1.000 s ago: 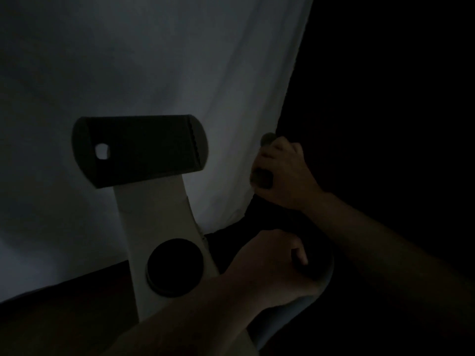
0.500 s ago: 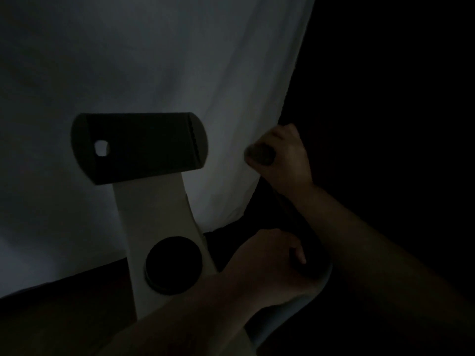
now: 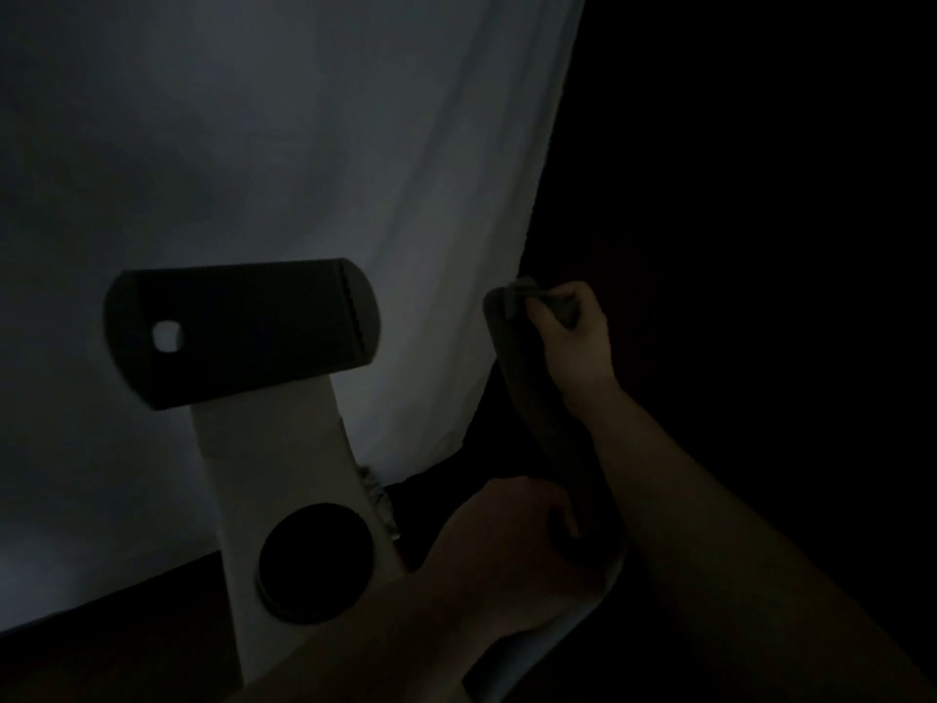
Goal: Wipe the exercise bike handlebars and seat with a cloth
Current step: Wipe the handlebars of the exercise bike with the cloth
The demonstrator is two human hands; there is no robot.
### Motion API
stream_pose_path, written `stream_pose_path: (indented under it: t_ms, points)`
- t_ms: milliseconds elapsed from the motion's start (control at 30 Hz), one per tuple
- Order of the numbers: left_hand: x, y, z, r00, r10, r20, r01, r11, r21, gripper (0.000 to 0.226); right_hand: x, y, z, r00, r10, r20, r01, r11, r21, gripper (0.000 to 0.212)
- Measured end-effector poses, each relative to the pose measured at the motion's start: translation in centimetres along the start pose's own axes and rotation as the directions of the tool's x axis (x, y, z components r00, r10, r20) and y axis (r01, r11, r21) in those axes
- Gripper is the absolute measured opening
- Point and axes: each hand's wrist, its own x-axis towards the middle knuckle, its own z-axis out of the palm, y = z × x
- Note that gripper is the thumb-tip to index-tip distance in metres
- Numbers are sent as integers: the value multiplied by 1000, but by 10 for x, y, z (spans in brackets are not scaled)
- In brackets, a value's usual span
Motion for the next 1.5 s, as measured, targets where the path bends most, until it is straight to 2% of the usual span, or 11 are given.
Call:
stream_pose_path:
  t_ms: [67,233,400,500,567,700,933,1100,1233,1367,1500]
  points:
    - [0,-1,1,1000,6,-19,-6,1000,-5,39,3,-3,10,999,-21,-40,21,1000,6,11]
    - [0,-1,1,999,-15,38,15,1000,14,42,-2,1,0,998,19,53,-18,1000,-26,24]
    - [0,1,0,999,-26,20,27,1000,-16,35,0,-5,10,996,46,74,-48,999,15,22]
    - [0,1,-2,999,-27,33,27,1000,-2,37,-9,-5,-8,986,31,165,-9,991,-132,29]
    - [2,1,-3,999,-40,36,40,999,-11,31,5,-13,-9,993,57,107,-32,976,-216,28]
    - [2,-1,0,998,-28,60,30,999,-24,29,-4,-12,4,990,73,122,-56,989,-134,24]
    - [3,-2,2,999,3,32,-4,1000,13,30,-26,-3,-20,979,151,140,-97,937,-335,31]
    - [3,-3,4,999,20,35,-21,999,29,31,-53,-2,-32,994,55,97,0,871,-490,44]
    - [4,-4,4,999,25,38,-25,1000,-9,38,-57,-4,-28,996,72,51,-42,895,-444,36]
    - [-1,-6,5,999,20,37,-17,997,-80,31,-63,-2,-50,978,177,107,-88,825,-558,33]
    - [3,-9,6,999,0,45,1,1000,-7,29,-62,-4,-42,971,195,135,-89,827,-555,35]
